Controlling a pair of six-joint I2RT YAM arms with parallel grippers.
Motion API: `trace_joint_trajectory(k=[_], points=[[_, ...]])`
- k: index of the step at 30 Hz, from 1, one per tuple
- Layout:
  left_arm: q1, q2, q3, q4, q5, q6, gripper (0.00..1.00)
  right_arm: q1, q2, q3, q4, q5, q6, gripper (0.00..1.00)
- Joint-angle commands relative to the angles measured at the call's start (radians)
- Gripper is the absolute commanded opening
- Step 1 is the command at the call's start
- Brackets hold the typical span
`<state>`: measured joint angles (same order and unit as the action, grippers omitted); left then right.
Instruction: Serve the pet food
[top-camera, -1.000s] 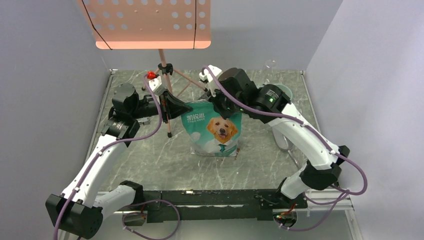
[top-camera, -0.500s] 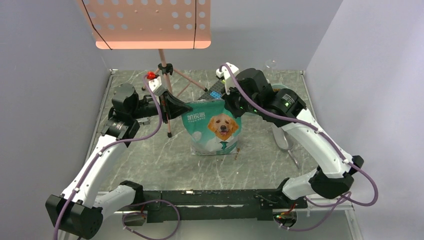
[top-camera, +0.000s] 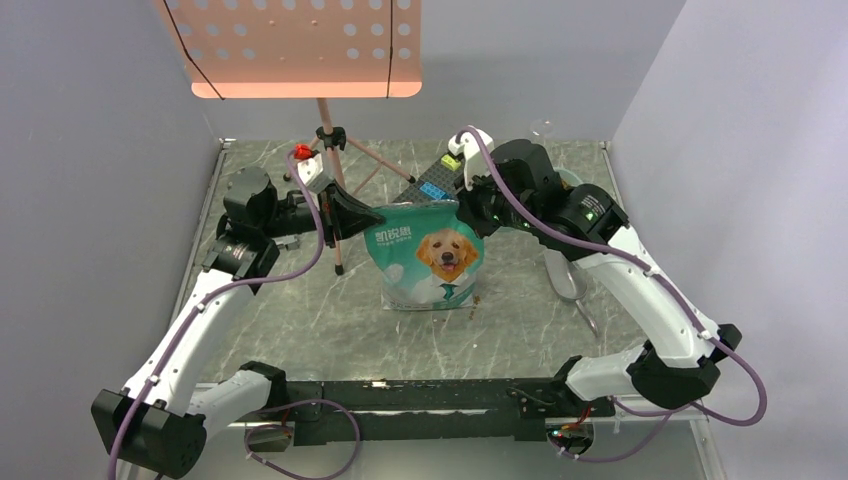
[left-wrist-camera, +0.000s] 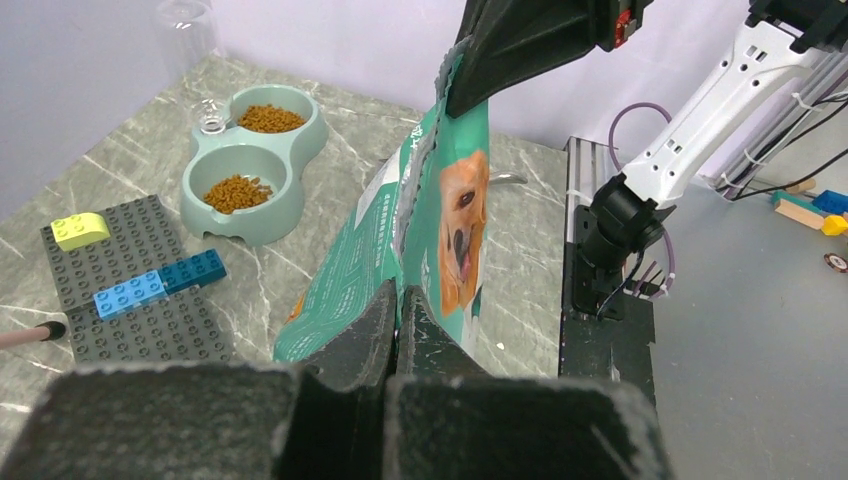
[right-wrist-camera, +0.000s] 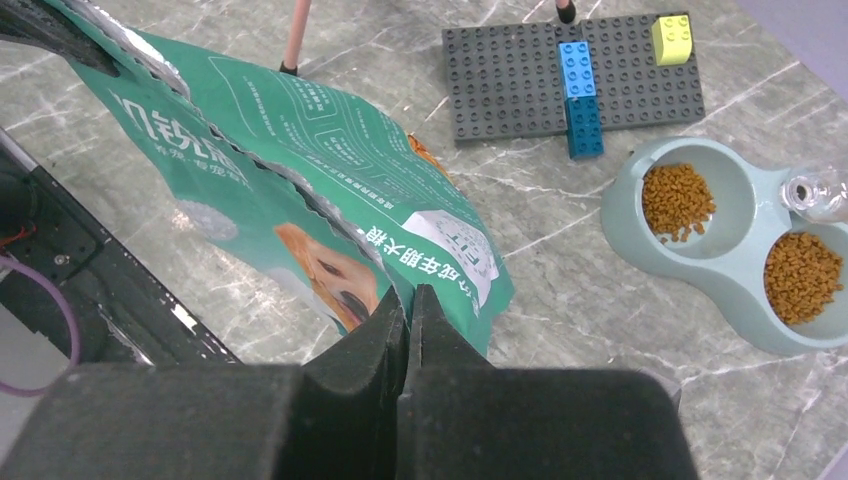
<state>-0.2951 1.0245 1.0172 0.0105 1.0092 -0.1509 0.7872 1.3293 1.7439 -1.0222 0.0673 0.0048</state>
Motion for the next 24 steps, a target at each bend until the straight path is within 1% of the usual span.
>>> trace_joint_trajectory(k=[1, 5, 6, 7, 8, 10, 14, 18, 19, 20, 21, 22, 24], points=[[0.062, -0.042, 0.023, 0.011, -0.001, 0.022, 0.0, -0.094, -0.101, -0.014, -0.132, 0.301, -0.053, 0.0], [0.062, -0.036, 0.026, 0.015, 0.003, 0.016, 0.0, -0.109, -0.1, -0.013, -0.135, 0.286, -0.05, 0.0], [0.062, -0.035, 0.027, 0.014, 0.003, 0.016, 0.0, -0.109, -0.099, -0.017, -0.134, 0.298, -0.044, 0.12], [0.062, -0.036, 0.027, 0.013, 0.003, 0.016, 0.0, -0.109, -0.099, -0.021, -0.133, 0.31, -0.041, 0.18], [0.062, -0.038, 0.025, 0.013, 0.001, 0.016, 0.0, -0.109, -0.1, -0.026, -0.134, 0.315, -0.043, 0.16], [0.062, -0.041, 0.024, 0.01, 0.0, 0.018, 0.0, -0.111, -0.106, -0.032, -0.134, 0.32, -0.046, 0.0], [0.062, -0.04, 0.03, -0.009, -0.006, 0.03, 0.0, -0.112, -0.131, -0.051, -0.127, 0.283, -0.059, 0.0], [0.062, -0.04, 0.022, -0.002, -0.007, 0.023, 0.0, -0.12, -0.136, -0.059, -0.12, 0.3, -0.055, 0.0], [0.062, -0.04, 0.021, 0.0, -0.006, 0.02, 0.0, -0.12, -0.134, -0.064, -0.119, 0.306, -0.051, 0.22], [0.062, -0.042, 0.018, 0.003, -0.007, 0.016, 0.0, -0.12, -0.134, -0.068, -0.119, 0.302, -0.052, 0.26], [0.062, -0.044, 0.016, 0.006, -0.007, 0.013, 0.0, -0.12, -0.137, -0.072, -0.119, 0.281, -0.059, 0.02], [0.062, -0.045, 0.015, 0.006, -0.007, 0.012, 0.0, -0.12, -0.142, -0.078, -0.118, 0.261, -0.066, 0.0], [0.062, -0.047, 0.018, 0.002, -0.007, 0.012, 0.0, -0.12, -0.158, -0.085, -0.104, 0.248, -0.068, 0.0]])
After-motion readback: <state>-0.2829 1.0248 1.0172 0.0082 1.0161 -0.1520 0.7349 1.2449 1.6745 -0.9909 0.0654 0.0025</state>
